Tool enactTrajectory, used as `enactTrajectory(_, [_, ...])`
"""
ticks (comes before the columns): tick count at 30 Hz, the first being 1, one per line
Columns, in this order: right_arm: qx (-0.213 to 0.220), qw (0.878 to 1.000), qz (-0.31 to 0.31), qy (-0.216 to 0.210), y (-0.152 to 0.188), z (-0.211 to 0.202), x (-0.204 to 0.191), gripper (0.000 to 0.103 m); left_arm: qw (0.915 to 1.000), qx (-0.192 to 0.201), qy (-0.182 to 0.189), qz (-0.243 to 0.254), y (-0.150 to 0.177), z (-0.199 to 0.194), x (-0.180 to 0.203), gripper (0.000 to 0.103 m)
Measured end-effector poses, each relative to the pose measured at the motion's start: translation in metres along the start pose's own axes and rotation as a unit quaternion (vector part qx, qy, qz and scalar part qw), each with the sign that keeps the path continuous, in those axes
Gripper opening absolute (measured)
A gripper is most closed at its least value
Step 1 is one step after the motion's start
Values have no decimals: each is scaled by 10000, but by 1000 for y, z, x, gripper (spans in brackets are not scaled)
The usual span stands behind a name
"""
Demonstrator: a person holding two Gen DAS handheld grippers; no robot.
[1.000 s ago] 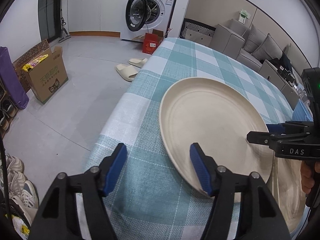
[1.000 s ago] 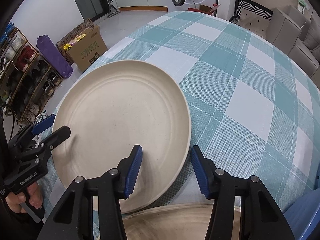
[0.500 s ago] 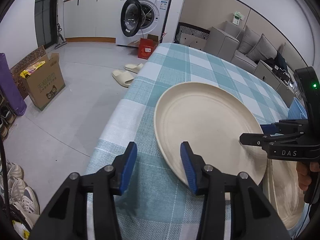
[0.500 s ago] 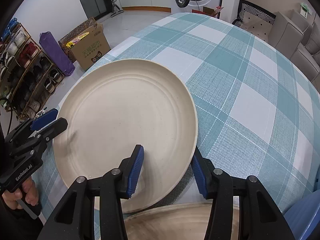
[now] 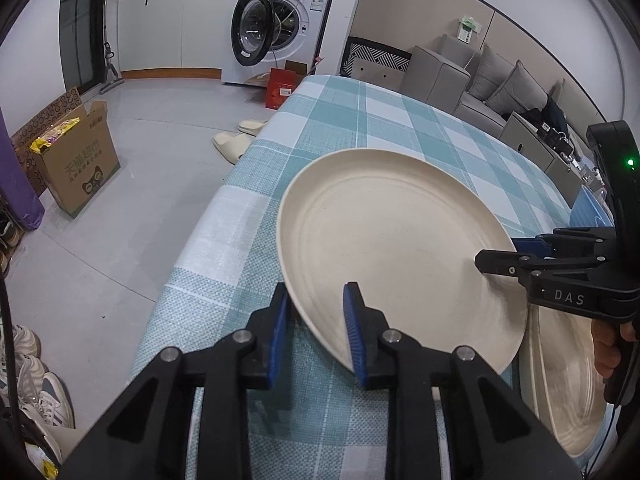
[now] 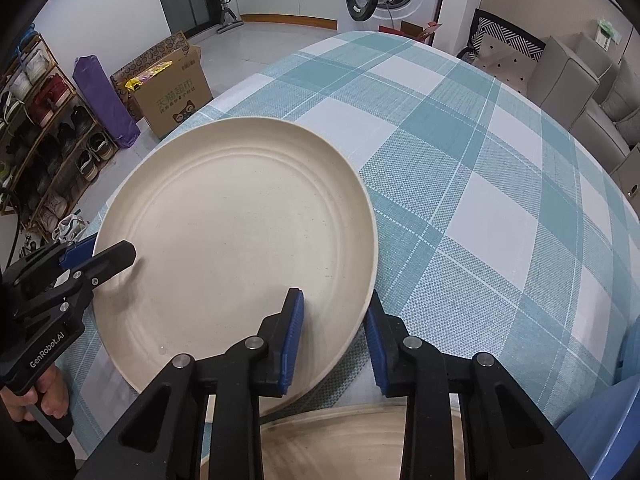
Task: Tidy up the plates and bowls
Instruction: 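Grip the rim of the cream plate with the right gripper and lift it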
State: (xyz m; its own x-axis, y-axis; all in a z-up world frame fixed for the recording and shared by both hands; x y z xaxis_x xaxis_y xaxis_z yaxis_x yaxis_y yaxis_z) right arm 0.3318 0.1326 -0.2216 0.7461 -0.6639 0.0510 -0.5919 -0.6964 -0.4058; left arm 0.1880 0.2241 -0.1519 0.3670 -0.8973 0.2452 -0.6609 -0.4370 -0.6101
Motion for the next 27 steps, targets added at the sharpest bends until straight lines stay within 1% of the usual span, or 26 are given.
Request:
enactTrajectory(3, [42, 10000, 5, 26, 0, -2, 1, 27, 9998, 37, -130, 122, 1, -2, 2, 24])
enactTrajectory(6, [60, 10000, 8, 74, 0, -5, 1, 26, 9996, 79, -201, 206, 0, -4, 5, 24])
enactTrajectory(12, [109, 9999, 8, 103, -2, -10, 0, 26, 9994, 148, -234, 217, -3, -10, 4, 24])
enactTrajectory(27, [289, 9995, -32, 158, -6, -35, -5, 26, 9990, 361, -176, 196, -12, -31, 6, 24])
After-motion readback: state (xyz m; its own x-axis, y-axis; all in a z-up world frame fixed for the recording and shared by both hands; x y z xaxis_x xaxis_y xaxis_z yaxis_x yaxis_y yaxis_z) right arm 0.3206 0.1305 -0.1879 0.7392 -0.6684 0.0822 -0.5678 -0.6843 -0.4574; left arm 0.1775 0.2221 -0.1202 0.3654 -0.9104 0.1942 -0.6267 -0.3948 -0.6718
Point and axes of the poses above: each gripper's, at about its wrist camera, not at the fingertips, and z roughly the way its jaws point, x to its right, y to its underside, the point moved 8 cm from there along z, roughly the way its jaws point, and after that the axes turned 3 degrees about -z, right-handed, at the moved point
